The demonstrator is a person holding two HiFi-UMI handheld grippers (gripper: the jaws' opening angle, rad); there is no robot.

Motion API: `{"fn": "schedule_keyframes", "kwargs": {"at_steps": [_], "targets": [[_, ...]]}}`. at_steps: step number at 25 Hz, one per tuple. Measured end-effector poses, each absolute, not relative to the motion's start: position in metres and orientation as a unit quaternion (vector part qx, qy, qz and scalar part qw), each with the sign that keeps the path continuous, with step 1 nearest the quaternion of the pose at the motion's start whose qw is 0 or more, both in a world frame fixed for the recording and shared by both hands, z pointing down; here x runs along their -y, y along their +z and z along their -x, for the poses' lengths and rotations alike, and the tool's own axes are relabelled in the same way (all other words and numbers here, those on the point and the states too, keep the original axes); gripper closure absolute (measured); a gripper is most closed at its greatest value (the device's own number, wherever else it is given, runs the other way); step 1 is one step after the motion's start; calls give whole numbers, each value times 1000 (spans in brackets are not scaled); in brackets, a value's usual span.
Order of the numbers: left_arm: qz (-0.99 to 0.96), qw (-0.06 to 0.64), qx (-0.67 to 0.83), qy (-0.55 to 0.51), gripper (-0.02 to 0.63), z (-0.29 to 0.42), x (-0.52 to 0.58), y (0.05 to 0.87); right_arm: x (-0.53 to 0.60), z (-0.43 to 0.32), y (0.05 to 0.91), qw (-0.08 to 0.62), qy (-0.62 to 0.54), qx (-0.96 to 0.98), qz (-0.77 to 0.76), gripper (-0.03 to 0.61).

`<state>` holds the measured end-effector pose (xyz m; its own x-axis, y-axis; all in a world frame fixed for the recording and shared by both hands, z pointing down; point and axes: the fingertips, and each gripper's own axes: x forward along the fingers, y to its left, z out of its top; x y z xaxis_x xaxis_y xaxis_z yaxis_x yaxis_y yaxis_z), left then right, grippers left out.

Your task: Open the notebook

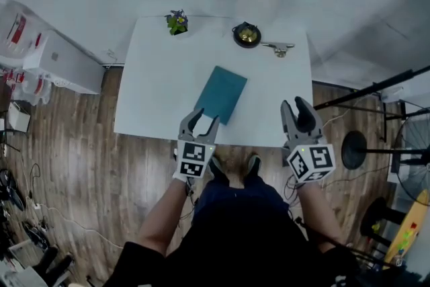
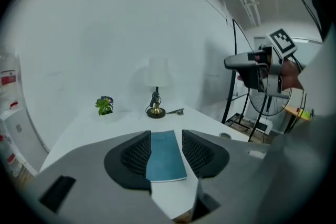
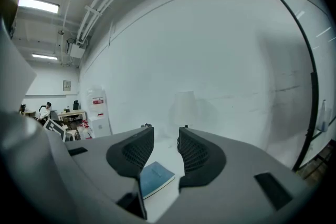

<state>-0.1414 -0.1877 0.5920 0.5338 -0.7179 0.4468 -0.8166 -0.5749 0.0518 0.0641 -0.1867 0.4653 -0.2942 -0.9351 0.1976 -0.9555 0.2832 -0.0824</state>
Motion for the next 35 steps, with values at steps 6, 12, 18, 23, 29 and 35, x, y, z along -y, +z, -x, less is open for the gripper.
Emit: {"fn": "schedule_keyframes", "kwargs": {"at_steps": [6,12,18,23,29,35], "targets": [[-856,136,421,267,433,112,196,654,212,-80,472,41,105,801,-588,431],[-841,147,407,324,436,72,207,697,232,-123,484,27,124,799,-587,445],[-807,121,422,394,434,53,214,739,236,-170,511,31,157,788,-594,456],[-783,104,427,441,434,38,218,764,238,-202,524,39,172,784,-595,471],[-737,97,453,493,459,46,220,785,246,-234,521,40,165,783,-598,482],[-721,109,450,516,489,43,219,794,250,-238,523,42,166,795,-582,531]]}}
